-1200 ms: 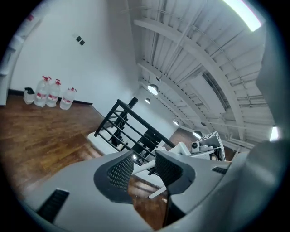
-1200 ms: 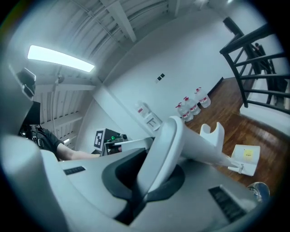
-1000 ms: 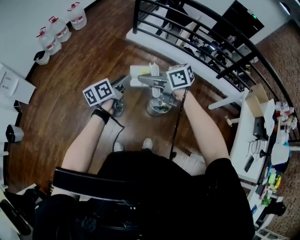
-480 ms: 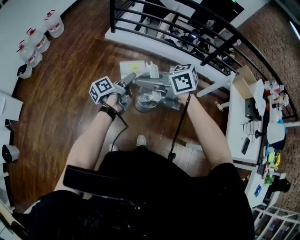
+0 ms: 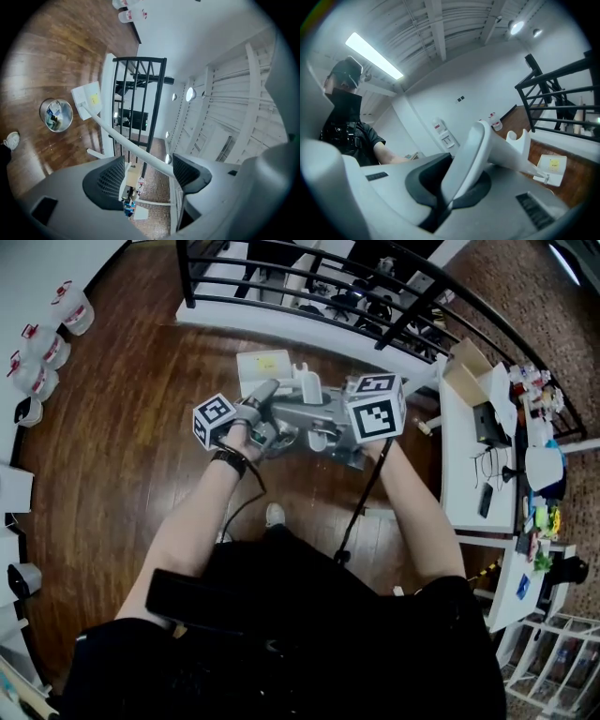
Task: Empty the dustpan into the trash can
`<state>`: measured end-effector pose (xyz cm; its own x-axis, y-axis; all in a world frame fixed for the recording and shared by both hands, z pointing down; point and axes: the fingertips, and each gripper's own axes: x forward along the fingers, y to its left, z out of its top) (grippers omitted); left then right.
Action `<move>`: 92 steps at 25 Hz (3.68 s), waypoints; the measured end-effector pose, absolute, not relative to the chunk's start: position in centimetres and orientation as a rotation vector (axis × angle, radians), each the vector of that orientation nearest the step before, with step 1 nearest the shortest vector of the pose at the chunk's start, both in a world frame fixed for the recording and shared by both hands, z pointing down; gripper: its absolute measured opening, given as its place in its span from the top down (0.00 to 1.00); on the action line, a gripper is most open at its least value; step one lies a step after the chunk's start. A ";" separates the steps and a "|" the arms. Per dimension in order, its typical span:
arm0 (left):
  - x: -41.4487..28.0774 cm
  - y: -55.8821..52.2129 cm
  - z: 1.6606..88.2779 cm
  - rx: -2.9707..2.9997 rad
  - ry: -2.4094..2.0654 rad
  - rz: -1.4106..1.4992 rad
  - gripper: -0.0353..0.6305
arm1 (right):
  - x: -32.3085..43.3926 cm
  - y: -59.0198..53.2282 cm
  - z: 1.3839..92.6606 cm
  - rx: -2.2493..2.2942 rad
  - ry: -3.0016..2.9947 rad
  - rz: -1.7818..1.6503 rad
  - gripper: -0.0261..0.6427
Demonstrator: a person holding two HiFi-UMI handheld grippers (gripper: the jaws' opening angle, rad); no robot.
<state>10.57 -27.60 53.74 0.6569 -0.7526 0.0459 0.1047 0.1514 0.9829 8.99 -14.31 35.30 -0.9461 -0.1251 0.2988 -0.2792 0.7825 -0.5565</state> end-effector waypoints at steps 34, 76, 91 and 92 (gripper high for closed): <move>28.4 -20.3 57.1 0.953 -0.395 -0.606 0.63 | 18.1 -2.2 37.2 0.177 -2.440 0.830 0.95; 19.4 -16.8 62.5 0.473 -0.415 -0.965 0.69 | 11.4 3.3 43.6 -0.553 -1.511 0.669 0.95; 16.3 -17.2 63.2 0.481 -0.433 -0.995 0.71 | 10.0 4.2 45.2 -0.605 -1.345 0.571 0.95; 16.2 -17.3 63.1 0.491 -0.432 -0.993 0.71 | 10.1 4.2 45.3 -0.607 -1.332 0.561 0.95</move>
